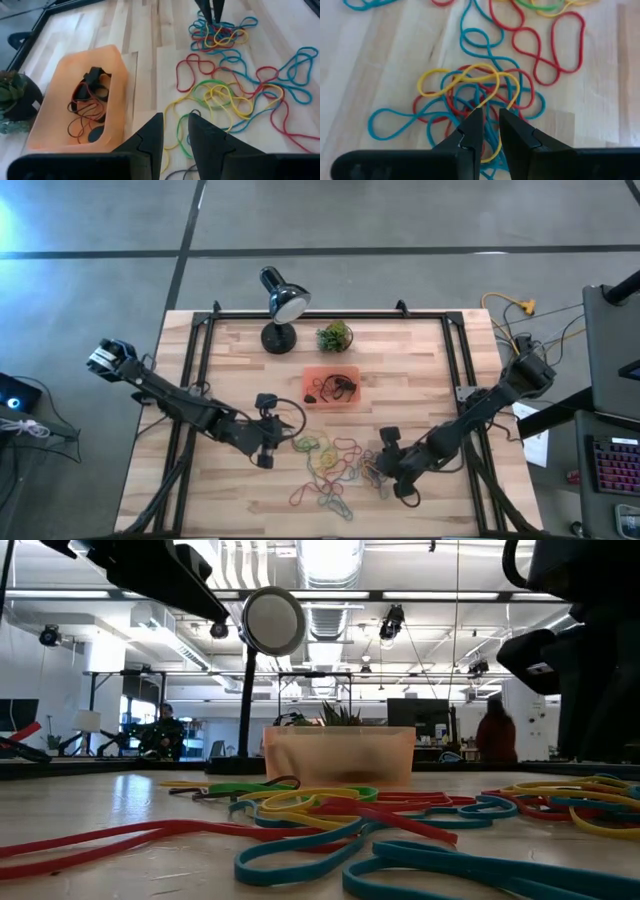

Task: Pick and place rubber bands into bin
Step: Put the yellow rubber band into the orange bin

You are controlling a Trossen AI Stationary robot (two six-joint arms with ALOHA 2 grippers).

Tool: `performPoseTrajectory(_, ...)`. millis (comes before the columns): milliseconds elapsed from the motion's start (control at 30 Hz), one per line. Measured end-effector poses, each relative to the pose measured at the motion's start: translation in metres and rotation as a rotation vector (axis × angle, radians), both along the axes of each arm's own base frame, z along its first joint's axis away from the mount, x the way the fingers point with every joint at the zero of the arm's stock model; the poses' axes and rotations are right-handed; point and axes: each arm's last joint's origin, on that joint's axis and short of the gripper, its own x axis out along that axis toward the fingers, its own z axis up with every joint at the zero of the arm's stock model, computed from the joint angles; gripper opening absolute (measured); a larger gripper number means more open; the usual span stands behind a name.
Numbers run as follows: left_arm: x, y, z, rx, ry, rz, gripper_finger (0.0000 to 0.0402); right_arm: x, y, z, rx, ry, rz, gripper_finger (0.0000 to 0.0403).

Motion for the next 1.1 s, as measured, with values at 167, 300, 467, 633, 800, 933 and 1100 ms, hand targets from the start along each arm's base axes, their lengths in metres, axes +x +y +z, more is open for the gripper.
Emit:
performPoseTrajectory(167, -0.001, 0.001, -0.001, 0.010, 0.002, 0.008, 0.0075, 0.003, -0.003, -0.005, -0.007, 0.015, -0.026, 0.0056)
performPoseTrajectory(300, -0.001, 0.001, -0.002, 0.016, 0.003, 0.009, 0.0075, 0.005, -0.006, -0.010, -0.019, 0.033, -0.040, 0.0056)
performPoseTrajectory(467, -0.001, 0.002, -0.002, 0.036, 0.001, 0.010, 0.0075, 0.007, -0.008, -0.013, -0.028, 0.045, -0.051, 0.0056)
performPoseTrajectory(633, -0.001, 0.002, -0.002, 0.038, 0.000, 0.012, 0.0075, 0.007, -0.009, -0.017, -0.033, 0.059, -0.054, 0.0056)
performPoseTrajectory(800, -0.001, 0.002, -0.002, 0.038, 0.000, 0.012, 0.0075, 0.007, -0.009, -0.019, -0.039, 0.070, -0.055, 0.0056)
performPoseTrajectory(933, -0.001, 0.002, -0.002, 0.038, 0.000, 0.012, 0.0075, 0.006, -0.009, -0.020, -0.045, 0.078, -0.063, 0.0052)
performPoseTrajectory(1100, -0.001, 0.002, -0.002, 0.038, 0.001, 0.011, 0.0075, 0.006, -0.009, -0.020, -0.052, 0.081, -0.055, 0.0016)
